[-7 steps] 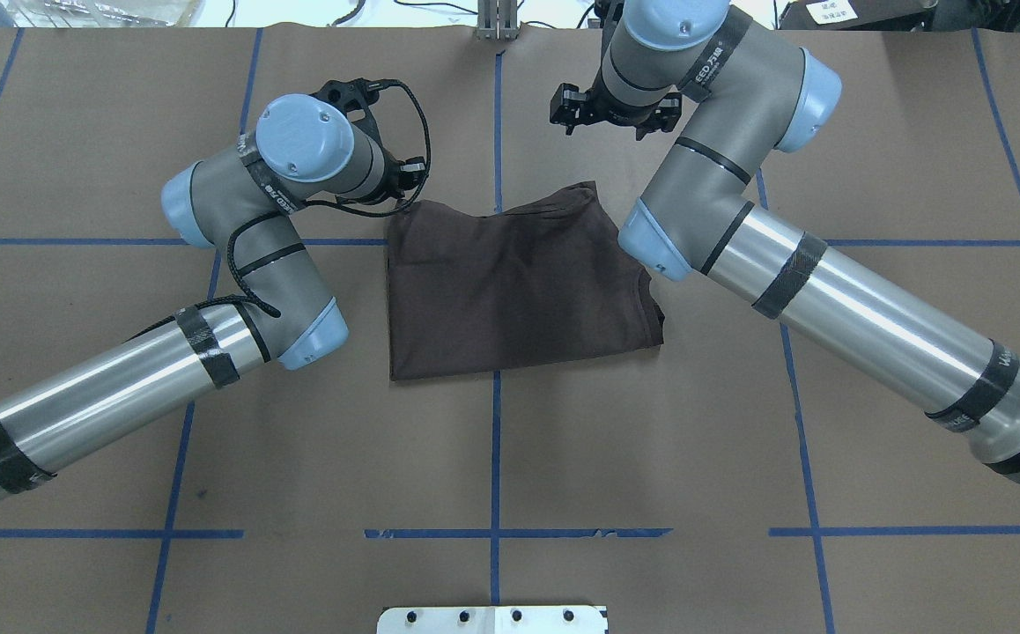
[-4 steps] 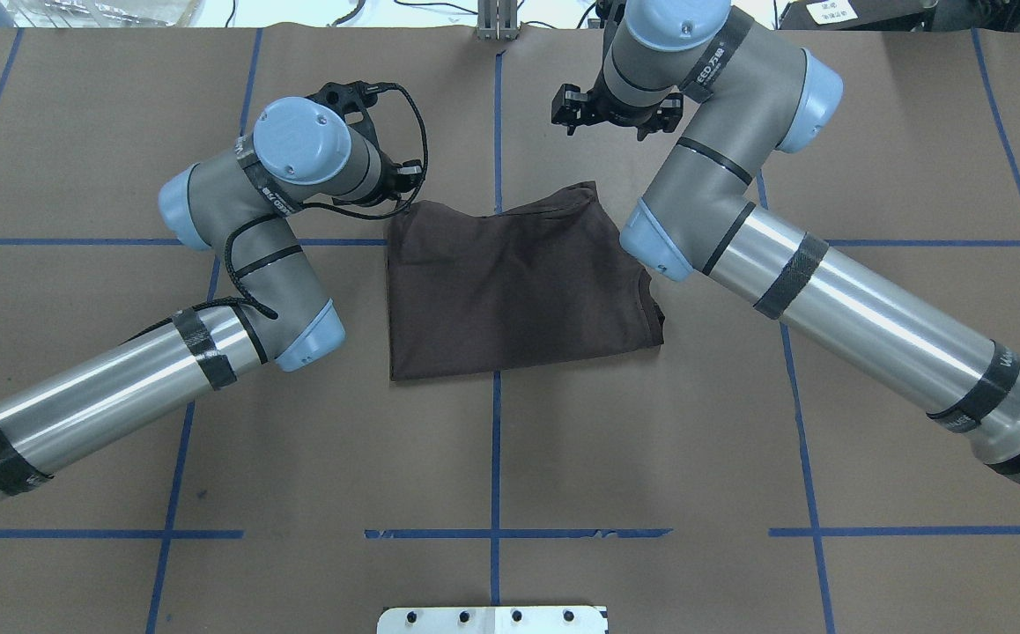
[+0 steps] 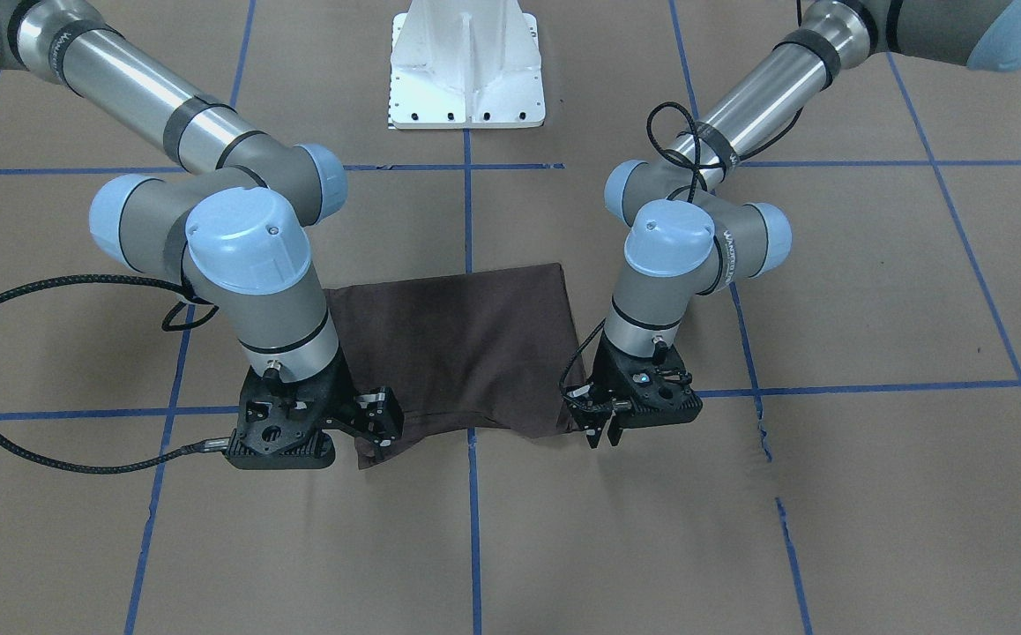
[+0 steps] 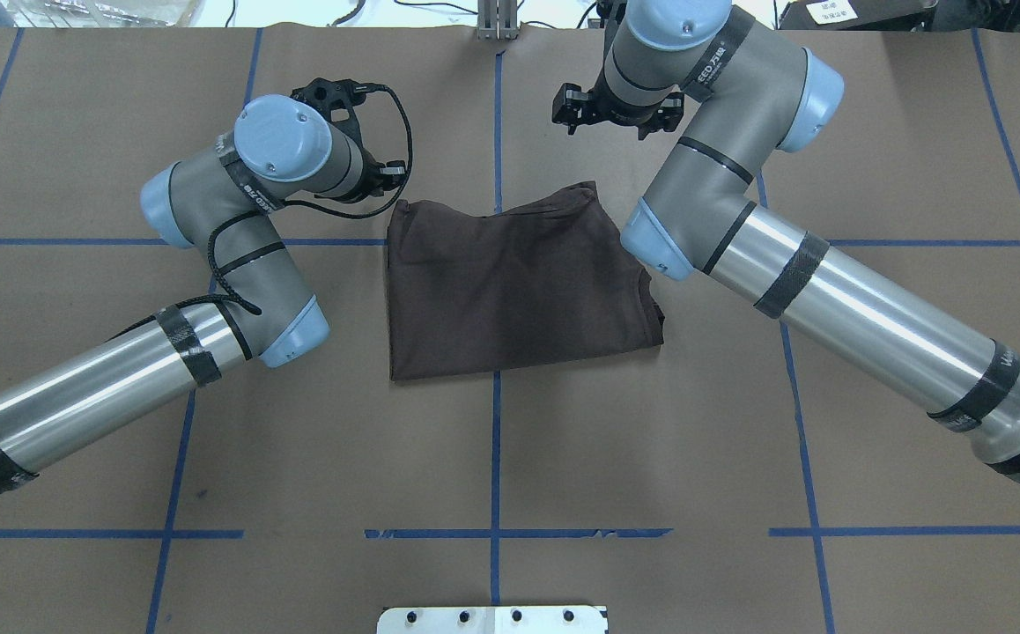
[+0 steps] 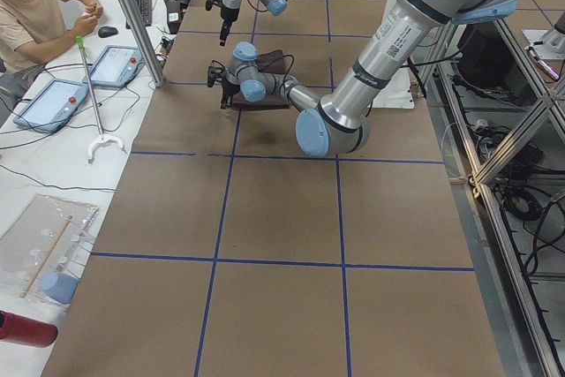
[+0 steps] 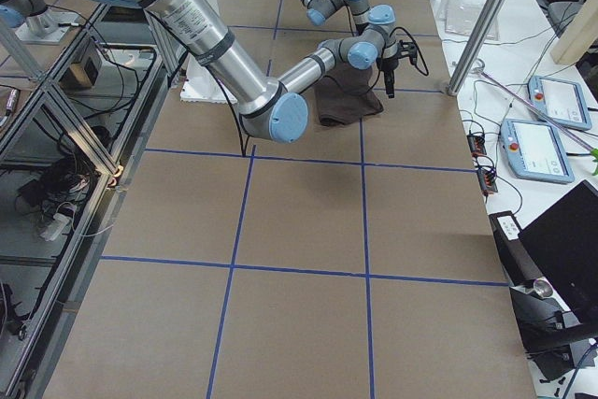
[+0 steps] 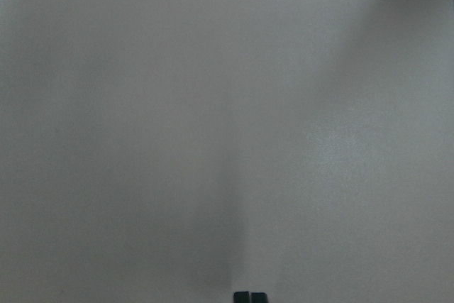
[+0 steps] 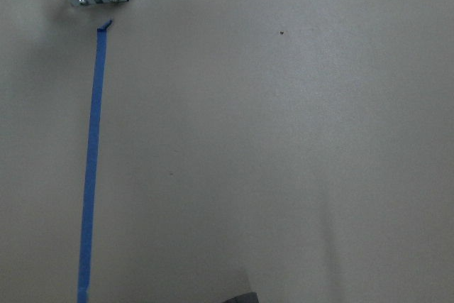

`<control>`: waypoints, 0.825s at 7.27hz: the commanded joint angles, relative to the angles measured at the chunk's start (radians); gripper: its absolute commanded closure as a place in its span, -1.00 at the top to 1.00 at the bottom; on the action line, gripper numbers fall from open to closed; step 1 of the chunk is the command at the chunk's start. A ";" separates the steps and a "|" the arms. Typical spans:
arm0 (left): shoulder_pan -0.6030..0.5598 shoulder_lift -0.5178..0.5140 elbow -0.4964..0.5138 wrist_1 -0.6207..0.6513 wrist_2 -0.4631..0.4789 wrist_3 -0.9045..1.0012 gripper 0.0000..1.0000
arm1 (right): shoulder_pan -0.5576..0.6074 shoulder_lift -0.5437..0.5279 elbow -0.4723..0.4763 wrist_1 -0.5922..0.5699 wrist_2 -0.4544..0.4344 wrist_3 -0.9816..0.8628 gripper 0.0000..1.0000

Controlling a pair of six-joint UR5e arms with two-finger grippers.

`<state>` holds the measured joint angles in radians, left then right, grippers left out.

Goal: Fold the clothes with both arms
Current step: 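Release the shirt and raise both grippers above the folded shirt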

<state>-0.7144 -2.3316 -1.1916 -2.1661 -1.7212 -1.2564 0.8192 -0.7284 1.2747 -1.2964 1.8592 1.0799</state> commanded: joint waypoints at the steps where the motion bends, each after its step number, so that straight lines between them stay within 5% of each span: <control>1: 0.003 -0.005 0.003 -0.006 -0.003 0.002 0.34 | 0.002 0.000 0.000 -0.001 0.000 0.000 1.00; 6: 0.035 -0.003 0.004 -0.008 -0.001 -0.009 -0.10 | 0.002 -0.009 0.000 0.000 0.000 0.000 1.00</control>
<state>-0.6870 -2.3335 -1.1867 -2.1731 -1.7227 -1.2636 0.8207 -0.7369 1.2747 -1.2964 1.8592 1.0799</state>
